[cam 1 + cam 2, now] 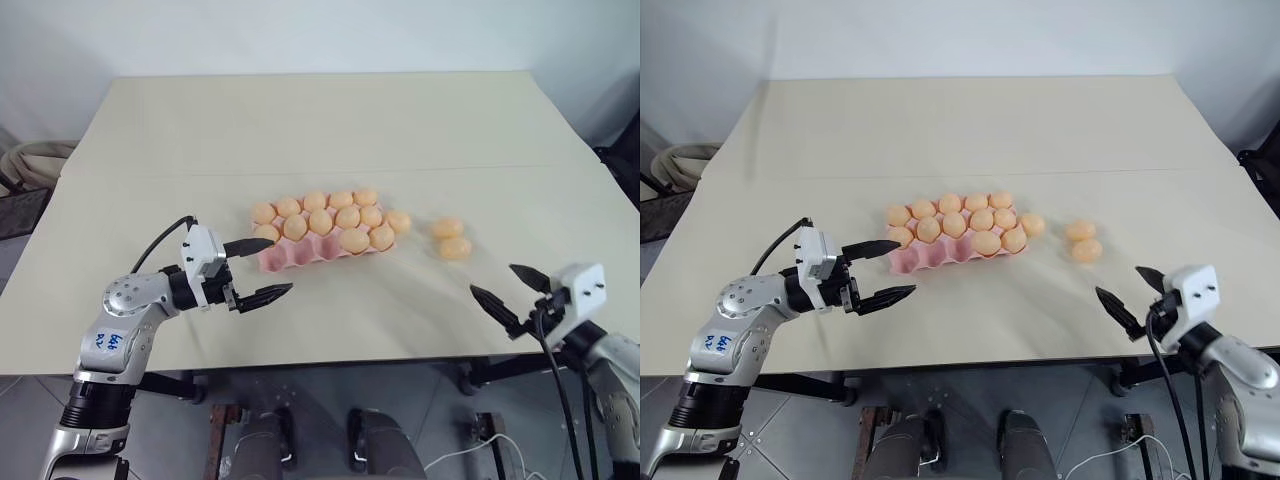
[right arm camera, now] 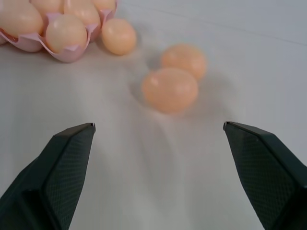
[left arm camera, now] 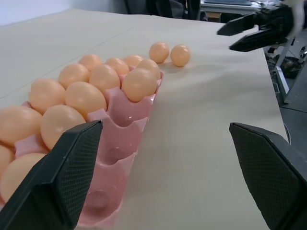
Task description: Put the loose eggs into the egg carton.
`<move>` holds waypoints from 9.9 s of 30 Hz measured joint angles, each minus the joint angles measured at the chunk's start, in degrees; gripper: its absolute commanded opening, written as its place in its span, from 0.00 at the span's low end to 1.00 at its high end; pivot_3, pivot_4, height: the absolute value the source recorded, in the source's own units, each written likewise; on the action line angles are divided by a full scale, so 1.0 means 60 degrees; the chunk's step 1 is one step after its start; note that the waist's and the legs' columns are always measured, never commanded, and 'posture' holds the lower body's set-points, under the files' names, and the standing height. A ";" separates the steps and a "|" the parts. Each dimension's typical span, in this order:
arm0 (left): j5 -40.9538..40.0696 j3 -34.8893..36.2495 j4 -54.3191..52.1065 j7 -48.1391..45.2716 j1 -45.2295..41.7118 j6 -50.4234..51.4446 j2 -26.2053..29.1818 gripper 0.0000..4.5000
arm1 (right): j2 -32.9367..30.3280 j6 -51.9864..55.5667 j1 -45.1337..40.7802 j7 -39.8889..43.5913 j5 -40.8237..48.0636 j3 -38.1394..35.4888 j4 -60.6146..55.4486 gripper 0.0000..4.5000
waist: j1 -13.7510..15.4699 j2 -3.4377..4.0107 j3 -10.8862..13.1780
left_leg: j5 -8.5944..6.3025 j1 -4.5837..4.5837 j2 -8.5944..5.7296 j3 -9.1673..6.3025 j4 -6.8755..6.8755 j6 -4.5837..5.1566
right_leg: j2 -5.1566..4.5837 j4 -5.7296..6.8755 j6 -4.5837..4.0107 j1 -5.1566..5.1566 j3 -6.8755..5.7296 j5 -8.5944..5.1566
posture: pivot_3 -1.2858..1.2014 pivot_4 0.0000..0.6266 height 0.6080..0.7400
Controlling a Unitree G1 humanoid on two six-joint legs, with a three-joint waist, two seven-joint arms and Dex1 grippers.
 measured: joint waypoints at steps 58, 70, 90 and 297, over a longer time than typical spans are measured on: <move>-0.0164 0.0824 -0.1565 0.0869 0.1789 0.0111 0.0013 1.00 | 0.0492 -0.1042 -0.5653 0.0864 -0.1976 0.3222 0.6337 0.54 | -0.0021 0.0001 0.0000 | 0.0006 -0.0009 -0.0010 0.0024 0.0002 0.0019 | -0.0010 0.0014 0.0011 -0.0017 -0.0056 0.0006 | 0.52 0.24 1.00; -0.0189 0.1450 -0.1828 0.1158 0.2237 0.0118 0.0053 1.00 | 0.0088 0.0813 -0.4982 0.1919 -0.0477 0.3273 0.1820 0.54 | -0.0080 0.0002 0.0001 | 0.0009 0.0002 0.0007 0.0020 0.0000 0.0011 | -0.0009 0.0026 -0.0002 -0.0018 -0.0011 0.0010 | 0.52 0.24 1.00; -0.0308 0.1487 -0.2185 0.1528 0.2468 0.0457 0.0056 1.00 | 0.2445 0.1571 -0.6817 0.0971 -0.1489 0.5742 0.2862 1.00 | -0.0195 0.0000 0.0000 | 0.0020 -0.0019 0.0000 0.0052 -0.0060 -0.0004 | -0.0023 0.0010 -0.0013 -0.0060 -0.0032 0.0012 | 0.52 0.24 1.00; -0.0318 0.2868 -0.1395 0.1215 0.3148 -0.0298 0.0410 1.00 | 0.2961 -0.1586 -0.9269 0.4331 -0.2810 0.5088 0.6437 0.32 | -0.0514 -0.0025 -0.0032 | 0.0069 -0.0022 0.0160 0.0157 -0.0035 -0.0086 | 0.0103 0.0080 -0.0135 -0.0177 0.0067 0.0074 | 0.52 0.24 1.00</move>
